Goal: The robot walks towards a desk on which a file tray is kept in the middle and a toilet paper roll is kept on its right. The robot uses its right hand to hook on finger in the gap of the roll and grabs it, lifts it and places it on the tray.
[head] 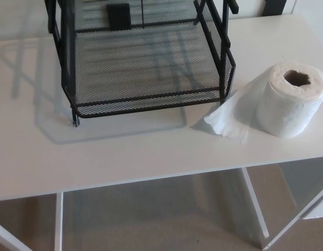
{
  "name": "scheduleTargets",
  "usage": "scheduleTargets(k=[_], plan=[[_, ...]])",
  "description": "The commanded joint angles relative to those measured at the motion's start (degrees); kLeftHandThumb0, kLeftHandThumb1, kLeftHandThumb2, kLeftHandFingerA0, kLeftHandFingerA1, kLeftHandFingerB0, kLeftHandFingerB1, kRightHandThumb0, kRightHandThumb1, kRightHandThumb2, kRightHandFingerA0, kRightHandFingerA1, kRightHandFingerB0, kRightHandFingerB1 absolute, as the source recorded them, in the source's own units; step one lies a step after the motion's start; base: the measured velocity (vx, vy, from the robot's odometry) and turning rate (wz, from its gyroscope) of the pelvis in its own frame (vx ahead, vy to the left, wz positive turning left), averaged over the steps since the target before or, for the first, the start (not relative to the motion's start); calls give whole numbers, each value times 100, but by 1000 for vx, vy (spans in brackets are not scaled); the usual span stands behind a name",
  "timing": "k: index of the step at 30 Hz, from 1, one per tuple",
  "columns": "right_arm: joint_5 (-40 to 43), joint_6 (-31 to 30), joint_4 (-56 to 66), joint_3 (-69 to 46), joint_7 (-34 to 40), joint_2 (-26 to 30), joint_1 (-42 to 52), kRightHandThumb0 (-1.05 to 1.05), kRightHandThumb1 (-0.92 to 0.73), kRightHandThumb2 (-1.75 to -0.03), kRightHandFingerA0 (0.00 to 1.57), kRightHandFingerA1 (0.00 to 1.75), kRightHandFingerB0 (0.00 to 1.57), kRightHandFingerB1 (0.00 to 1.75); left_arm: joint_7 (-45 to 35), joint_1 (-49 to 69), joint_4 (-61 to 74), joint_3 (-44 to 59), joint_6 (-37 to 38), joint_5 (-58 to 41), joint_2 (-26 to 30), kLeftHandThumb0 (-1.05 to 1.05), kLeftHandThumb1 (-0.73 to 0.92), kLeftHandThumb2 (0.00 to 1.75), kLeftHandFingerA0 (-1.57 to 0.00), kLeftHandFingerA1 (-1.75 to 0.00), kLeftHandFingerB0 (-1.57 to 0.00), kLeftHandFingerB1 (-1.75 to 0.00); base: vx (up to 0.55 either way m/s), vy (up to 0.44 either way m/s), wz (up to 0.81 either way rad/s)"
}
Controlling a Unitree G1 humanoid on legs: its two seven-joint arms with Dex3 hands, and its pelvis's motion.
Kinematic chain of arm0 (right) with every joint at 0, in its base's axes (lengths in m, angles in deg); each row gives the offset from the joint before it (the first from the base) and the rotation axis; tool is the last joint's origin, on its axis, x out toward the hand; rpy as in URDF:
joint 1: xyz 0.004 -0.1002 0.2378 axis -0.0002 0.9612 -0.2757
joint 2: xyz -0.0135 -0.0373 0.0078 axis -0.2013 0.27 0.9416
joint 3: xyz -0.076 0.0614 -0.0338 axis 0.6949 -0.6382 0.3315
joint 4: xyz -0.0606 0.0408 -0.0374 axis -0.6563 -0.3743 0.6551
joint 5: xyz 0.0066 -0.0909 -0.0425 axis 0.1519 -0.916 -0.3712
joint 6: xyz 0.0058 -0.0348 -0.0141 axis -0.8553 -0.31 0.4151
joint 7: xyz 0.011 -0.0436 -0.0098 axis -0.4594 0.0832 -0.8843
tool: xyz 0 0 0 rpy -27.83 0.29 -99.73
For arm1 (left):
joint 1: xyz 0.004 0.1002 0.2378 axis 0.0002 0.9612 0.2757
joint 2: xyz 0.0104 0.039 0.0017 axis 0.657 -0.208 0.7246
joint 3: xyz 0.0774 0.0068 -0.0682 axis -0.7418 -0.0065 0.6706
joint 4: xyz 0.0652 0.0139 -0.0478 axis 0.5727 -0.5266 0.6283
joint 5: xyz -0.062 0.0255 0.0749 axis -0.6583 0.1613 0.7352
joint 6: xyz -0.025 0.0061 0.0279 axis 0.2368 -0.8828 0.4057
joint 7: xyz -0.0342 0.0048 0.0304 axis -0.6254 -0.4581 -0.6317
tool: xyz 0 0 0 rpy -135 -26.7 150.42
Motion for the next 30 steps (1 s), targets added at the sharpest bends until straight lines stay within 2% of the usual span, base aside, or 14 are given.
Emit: scheduleTargets(k=[1,2,3,4,11,12,13,15,16,22,23,27,28,30], plan=[[181,762,854,-179,401,527,-634,-97,-57,-98,27,70,3,56,4,-5,-7,123,-139,-162,62,-105,76,102,-31,-127,-4,-114,0,0,0],[142,575,1282,-151,396,582,-659,-105,-59,-92,32,83,15,71,16,-10,-21,119,-131,-148,61,-105,80,96,-34,-121,-8,-106,0,0,0],[47,462,1876,-32,276,739,-837,-105,-74,-63,32,92,3,67,33,-8,-42,143,-143,-164,65,-105,55,134,-38,-100,-20,-85,0,0,0],[-100,385,2260,81,296,856,-1013,-105,-57,-100,40,76,6,53,70,-6,-56,145,-139,-162,62,-105,55,134,-39,-99,-19,-83,0,0,0],[118,-1334,4853,874,-803,1128,-1498,-77,-50,-95,15,54,0,28,108,19,-45,44,-64,-68,63,-105,80,100,-47,-121,-14,-105,0,0,0],[105,-1476,4986,964,-912,1168,-1522,-79,-51,-93,13,51,2,25,103,24,-47,60,-64,-85,60,-105,77,102,-40,-127,-11,-118,0,0,0],[66,-1585,5068,1090,-1038,1198,-1561,-82,-53,-91,10,51,4,23,115,12,-59,83,-88,-107,53,-105,56,135,-44,-102,-24,-87,0,0,0],[37,-1645,5124,1167,-1076,1189,-1584,-82,-53,-91,10,51,4,23,123,3,-66,83,-103,-108,51,-105,56,135,-44,-102,-24,-87,0,0,0],[-404,-1396,5135,1365,-828,1047,-1654,-81,-52,-91,15,52,5,30,83,19,-75,93,-63,-119,52,-105,77,102,-37,-126,-6,-115,0,0,0],[-666,-1511,5336,1785,-790,945,-1794,-71,-49,-87,20,53,5,40,81,15,-72,42,-77,-83,73,-105,78,102,-39,-125,-7,-113,0,0,0],[-954,-1616,5141,2097,-1085,1207,-2009,-39,-39,-99,1,51,0,51,66,38,-86,36,-22,-74,68,-105,81,97,-45,-123,-11,-105,0,0,0],[-1094,-1789,4969,2539,-1232,1462,-2269,-38,-40,-99,1,51,0,50,63,13,-96,46,-67,-98,65,-105,76,101,-42,-129,-8,-116,0,0,0],[-1121,-1837,4887,2663,-1322,1545,-2377,-76,-54,-89,9,48,5,35,96,-39,-76,17,-75,-73,74,-105,77,102,-56,-124,-12,-98,0,0,0],[-1395,-1807,4757,2982,-1374,1659,-2531,-38,-43,-101,1,51,0,50,111,-40,-49,-14,-100,-55,75,-105,78,102,-55,-124,-12,-98,0,0,0]])
